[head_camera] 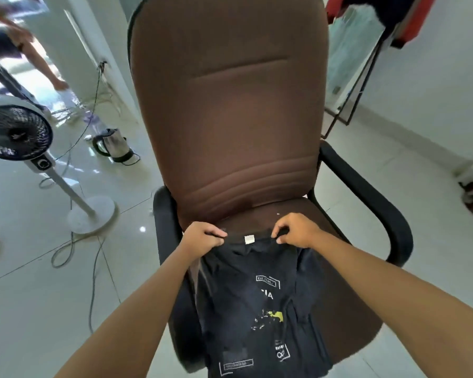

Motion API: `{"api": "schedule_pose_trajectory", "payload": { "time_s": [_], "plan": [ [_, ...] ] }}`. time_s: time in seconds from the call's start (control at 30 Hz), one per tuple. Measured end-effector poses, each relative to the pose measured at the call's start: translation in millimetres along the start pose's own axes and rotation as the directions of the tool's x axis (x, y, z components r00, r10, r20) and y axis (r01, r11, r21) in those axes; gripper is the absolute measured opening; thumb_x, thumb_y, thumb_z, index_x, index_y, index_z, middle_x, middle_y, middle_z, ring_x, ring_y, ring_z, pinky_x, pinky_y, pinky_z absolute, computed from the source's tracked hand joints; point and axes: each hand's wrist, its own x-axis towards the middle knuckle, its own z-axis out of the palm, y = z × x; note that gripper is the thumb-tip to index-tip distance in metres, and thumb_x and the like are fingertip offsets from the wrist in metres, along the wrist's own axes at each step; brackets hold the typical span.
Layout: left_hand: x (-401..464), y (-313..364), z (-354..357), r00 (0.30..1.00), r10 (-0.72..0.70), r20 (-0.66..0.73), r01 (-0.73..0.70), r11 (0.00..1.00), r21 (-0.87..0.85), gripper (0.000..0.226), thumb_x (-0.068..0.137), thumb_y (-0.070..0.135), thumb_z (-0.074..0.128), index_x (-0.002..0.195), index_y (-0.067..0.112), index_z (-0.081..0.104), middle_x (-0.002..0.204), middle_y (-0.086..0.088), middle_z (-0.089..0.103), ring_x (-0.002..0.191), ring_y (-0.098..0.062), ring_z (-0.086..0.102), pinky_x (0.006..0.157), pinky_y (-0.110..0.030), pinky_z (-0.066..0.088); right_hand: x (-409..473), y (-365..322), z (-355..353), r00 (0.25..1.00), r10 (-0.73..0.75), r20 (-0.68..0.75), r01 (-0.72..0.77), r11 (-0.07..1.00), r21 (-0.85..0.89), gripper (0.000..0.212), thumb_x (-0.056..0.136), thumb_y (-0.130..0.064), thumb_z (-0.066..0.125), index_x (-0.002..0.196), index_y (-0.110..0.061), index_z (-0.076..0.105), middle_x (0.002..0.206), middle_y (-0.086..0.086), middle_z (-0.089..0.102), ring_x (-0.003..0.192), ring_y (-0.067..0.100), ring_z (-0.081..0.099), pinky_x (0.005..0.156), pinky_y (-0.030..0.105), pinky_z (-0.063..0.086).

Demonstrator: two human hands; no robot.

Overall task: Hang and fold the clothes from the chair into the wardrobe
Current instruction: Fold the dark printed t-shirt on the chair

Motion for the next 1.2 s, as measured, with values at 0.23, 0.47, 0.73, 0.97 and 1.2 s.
{"api": "schedule_pose_trajectory", "payload": {
  "time_s": [0.23,0.47,0.73,0.97,1.2],
  "plan": [
    [-126.0,56.4,-30.9,0.946,0.325,0.025,-0.324,0.931,0.170,0.018,0.074,0.002,0.070,0.078,0.018,0.078,0.080,0.004,0.073,0.078,-0.009,0.066,0.078,-0.025,0.051,-159.7,-51.1,-26.1,0.929,0.083,-0.361,-0.109,0.993,-0.053,0.017,0.072,-0.028,0.079,0.071,-0.041,0.068,0.091,-0.017,0.067,0.093,0.010,0.062,0.079,0.028,0.048],
    [-220.1,145.8,-77.8,0.884,0.465,0.053,-0.461,0.846,0.268,0.025,0.071,0.000,0.071,0.070,0.025,0.075,0.066,0.012,0.065,0.063,-0.008,0.057,0.062,-0.019,0.044,-281.1,-108.4,-87.3,0.872,-0.025,-0.488,-0.054,0.988,-0.147,0.012,0.077,-0.017,0.075,0.083,-0.027,0.073,0.081,-0.014,0.061,0.084,0.009,0.059,0.072,0.023,0.043],
    [-294.3,231.0,-100.9,0.839,0.544,-0.003,-0.519,0.803,0.292,0.016,0.071,0.003,0.072,0.065,0.018,0.071,0.063,0.000,0.067,0.060,-0.012,0.061,0.054,-0.020,0.042,-372.8,-139.6,-151.1,0.757,-0.113,-0.643,0.037,0.991,-0.129,0.007,0.077,-0.008,0.075,0.081,-0.013,0.073,0.080,-0.004,0.064,0.079,0.011,0.061,0.066,0.015,0.044],
    [-336.0,272.6,-92.7,0.934,0.355,0.030,-0.356,0.934,0.021,0.012,0.087,0.003,0.061,0.089,0.009,0.071,0.095,-0.007,0.070,0.076,-0.020,0.072,0.069,-0.032,0.059,-412.3,-142.1,-174.3,0.670,-0.164,-0.724,0.100,0.986,-0.131,0.007,0.078,-0.009,0.074,0.084,-0.013,0.074,0.084,-0.003,0.064,0.074,0.007,0.059,0.062,0.015,0.043],
    [-355.0,292.6,-80.8,0.968,0.246,0.044,-0.246,0.969,0.004,0.023,0.094,0.006,0.052,0.112,0.008,0.065,0.142,-0.017,0.043,0.103,-0.036,0.064,0.078,-0.042,0.054,-428.6,-128.6,-185.4,0.632,-0.172,-0.755,0.088,0.985,-0.151,0.008,0.077,-0.010,0.075,0.083,-0.015,0.074,0.084,-0.003,0.067,0.080,0.011,0.061,0.069,0.017,0.045]
  ]
}}
